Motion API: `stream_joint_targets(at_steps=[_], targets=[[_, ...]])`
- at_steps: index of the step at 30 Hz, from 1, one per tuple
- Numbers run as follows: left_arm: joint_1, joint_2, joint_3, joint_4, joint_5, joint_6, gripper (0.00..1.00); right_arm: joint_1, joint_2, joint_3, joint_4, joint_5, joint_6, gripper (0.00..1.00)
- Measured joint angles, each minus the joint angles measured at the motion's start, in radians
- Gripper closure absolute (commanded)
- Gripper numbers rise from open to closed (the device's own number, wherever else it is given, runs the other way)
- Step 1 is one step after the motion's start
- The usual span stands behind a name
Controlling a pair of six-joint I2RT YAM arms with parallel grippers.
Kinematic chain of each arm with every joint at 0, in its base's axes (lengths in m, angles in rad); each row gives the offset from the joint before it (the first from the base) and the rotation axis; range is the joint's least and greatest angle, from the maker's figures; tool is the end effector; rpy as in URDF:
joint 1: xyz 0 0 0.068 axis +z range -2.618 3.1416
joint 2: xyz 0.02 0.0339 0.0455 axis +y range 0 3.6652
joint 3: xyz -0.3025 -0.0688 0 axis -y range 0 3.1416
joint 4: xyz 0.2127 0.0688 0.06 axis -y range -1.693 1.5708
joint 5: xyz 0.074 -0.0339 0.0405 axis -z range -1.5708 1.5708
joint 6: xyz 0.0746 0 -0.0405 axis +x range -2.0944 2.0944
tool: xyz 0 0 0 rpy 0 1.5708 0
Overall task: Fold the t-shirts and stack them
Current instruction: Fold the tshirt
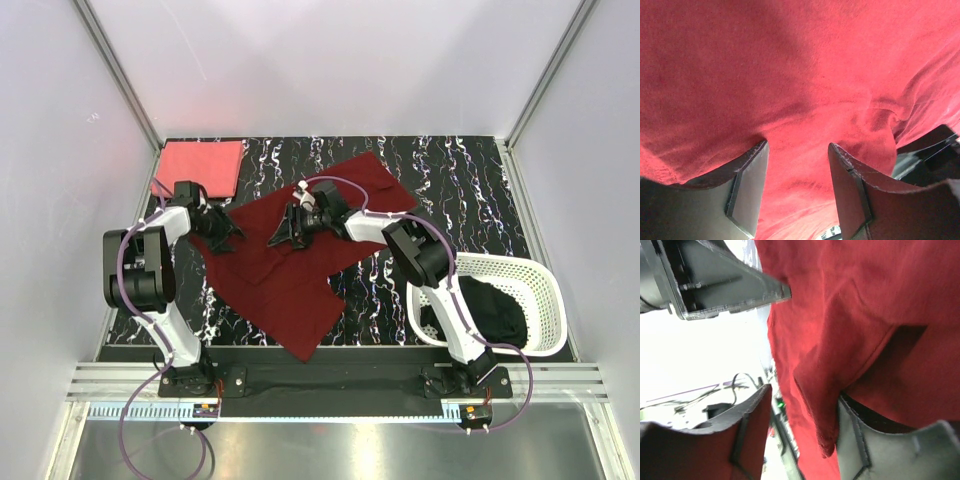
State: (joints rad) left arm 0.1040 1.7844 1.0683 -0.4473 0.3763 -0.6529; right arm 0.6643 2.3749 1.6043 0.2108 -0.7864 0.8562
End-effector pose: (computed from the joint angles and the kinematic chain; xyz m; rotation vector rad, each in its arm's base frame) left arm 0.3418 0.0081 0.1831 -0.9245 2.6207 -0.6644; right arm 0.3923 0.3743 0.1510 -0.3183 2.4403 1.6358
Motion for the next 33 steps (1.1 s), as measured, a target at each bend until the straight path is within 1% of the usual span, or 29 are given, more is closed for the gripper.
stream_joint_targets(at_steps=[3, 6, 8, 9, 11, 12, 14, 15, 18, 22, 24, 26, 33], targets=[[0.002, 0.006, 0.010, -0.005, -0.005, 0.007, 0.44, 0.002, 0.000, 0.001, 0.014, -0.026, 0.059, 0.41], [0.005, 0.008, 0.019, -0.016, -0.012, 0.018, 0.44, 0.002, 0.005, 0.060, 0.025, -0.036, 0.132, 0.40], [0.010, 0.017, 0.036, -0.031, -0.021, 0.031, 0.44, 0.002, 0.055, 0.188, 0.068, -0.058, 0.226, 0.38], [0.012, 0.021, 0.046, -0.038, -0.026, 0.038, 0.44, 0.002, 0.091, 0.262, 0.110, -0.060, 0.266, 0.35], [0.018, 0.025, 0.069, -0.050, -0.042, 0.056, 0.44, 0.004, 0.184, 0.435, 0.199, -0.061, 0.391, 0.33], [0.021, 0.025, 0.084, -0.058, -0.052, 0.067, 0.44, 0.004, 0.217, 0.489, 0.245, -0.058, 0.448, 0.33], [0.028, 0.025, 0.120, -0.076, -0.073, 0.089, 0.44, 0.004, 0.241, 0.518, 0.296, -0.044, 0.536, 0.32], [0.031, 0.025, 0.132, -0.079, -0.077, 0.098, 0.44, 0.004, 0.241, 0.513, 0.296, -0.043, 0.558, 0.31], [0.039, 0.027, 0.176, -0.089, -0.079, 0.121, 0.44, 0.002, 0.196, 0.405, 0.244, -0.033, 0.525, 0.29], [0.047, 0.028, 0.193, -0.083, -0.072, 0.133, 0.44, -0.002, 0.112, 0.253, 0.093, -0.013, 0.378, 0.25], [0.049, 0.033, 0.193, -0.085, -0.064, 0.135, 0.44, -0.003, 0.086, 0.233, 0.008, -0.006, 0.303, 0.24], [0.050, 0.039, 0.193, -0.086, -0.058, 0.137, 0.44, -0.003, 0.065, 0.224, -0.039, 0.000, 0.243, 0.23], [0.050, 0.040, 0.193, -0.085, -0.032, 0.140, 0.44, -0.003, 0.028, 0.169, -0.085, 0.000, 0.109, 0.22]])
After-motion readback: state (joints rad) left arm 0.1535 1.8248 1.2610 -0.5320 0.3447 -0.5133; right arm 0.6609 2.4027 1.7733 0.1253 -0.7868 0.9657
